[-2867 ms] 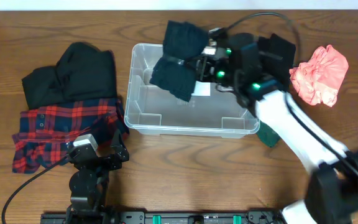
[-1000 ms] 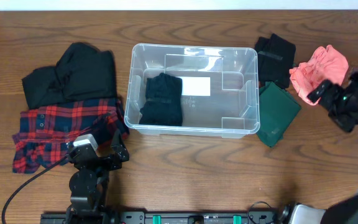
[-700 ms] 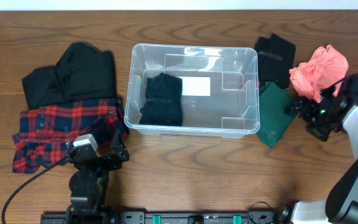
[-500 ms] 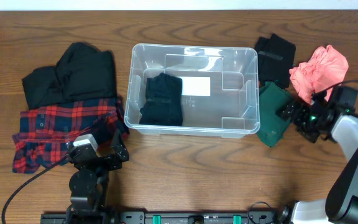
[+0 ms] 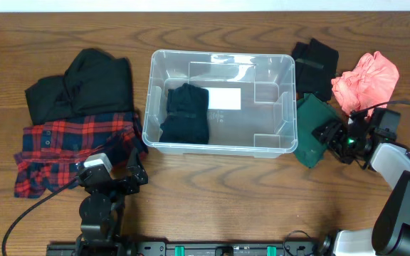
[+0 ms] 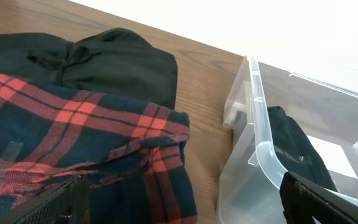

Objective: Pack container
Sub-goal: 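Grasp the dark green folded cloth with the right gripper, then place the green cloth in the bin beside the navy cloth, then grasp the pink garment with the right gripper, then lift the pink garment and drop it into the bin's right side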

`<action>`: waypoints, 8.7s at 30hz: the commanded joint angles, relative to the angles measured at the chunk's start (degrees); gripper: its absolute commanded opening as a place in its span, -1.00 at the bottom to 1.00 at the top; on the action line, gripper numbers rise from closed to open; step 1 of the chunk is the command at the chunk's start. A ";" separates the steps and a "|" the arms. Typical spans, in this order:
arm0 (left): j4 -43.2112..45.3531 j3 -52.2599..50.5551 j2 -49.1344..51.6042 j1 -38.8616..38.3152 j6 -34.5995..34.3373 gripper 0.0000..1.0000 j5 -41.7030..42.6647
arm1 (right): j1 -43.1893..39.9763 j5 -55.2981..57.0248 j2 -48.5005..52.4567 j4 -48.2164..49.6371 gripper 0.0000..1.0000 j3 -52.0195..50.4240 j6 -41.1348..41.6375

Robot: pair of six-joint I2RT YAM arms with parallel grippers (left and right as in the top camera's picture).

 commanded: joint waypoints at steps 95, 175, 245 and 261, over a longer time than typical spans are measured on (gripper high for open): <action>-0.31 -1.36 0.00 0.20 0.09 0.96 -0.26 | -14.43 4.68 -1.49 -21.35 0.61 28.50 -3.15; -0.31 -1.36 0.00 0.20 0.09 0.96 -0.26 | -16.72 1.40 15.61 -8.28 0.59 28.50 0.13; -0.31 -1.36 0.00 0.20 0.09 0.96 -0.26 | 27.54 -12.79 -9.70 -11.39 -0.97 28.61 0.81; -0.31 -1.36 0.00 0.20 0.09 0.96 -0.26 | 27.12 2.93 1.18 -17.81 -0.15 28.63 -1.68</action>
